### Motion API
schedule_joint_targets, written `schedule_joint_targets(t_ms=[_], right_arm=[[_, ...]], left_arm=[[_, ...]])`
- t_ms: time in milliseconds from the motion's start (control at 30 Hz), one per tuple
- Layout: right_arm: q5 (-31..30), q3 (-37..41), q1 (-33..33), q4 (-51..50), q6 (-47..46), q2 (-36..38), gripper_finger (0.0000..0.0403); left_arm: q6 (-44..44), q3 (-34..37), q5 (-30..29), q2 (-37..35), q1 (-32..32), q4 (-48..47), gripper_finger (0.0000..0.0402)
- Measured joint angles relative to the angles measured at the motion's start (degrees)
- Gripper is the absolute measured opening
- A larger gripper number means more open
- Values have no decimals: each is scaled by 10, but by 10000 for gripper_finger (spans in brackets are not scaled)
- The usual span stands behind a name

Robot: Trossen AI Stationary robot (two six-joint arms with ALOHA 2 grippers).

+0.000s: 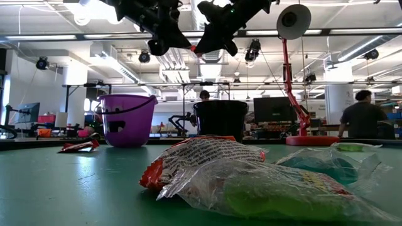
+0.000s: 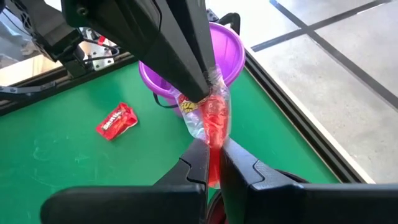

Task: Sort candy
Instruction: Put the red gummy into the violet bucket

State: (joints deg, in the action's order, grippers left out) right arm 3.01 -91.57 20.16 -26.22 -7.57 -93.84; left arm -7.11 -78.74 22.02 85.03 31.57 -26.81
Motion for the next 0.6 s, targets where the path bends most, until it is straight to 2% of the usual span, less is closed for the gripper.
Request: schedule_joint_targets(t_ms=[600], right_arm=[[0,0,0,18,12,-7,13]], left_arm=[[0,0,0,-1,0,0,0]])
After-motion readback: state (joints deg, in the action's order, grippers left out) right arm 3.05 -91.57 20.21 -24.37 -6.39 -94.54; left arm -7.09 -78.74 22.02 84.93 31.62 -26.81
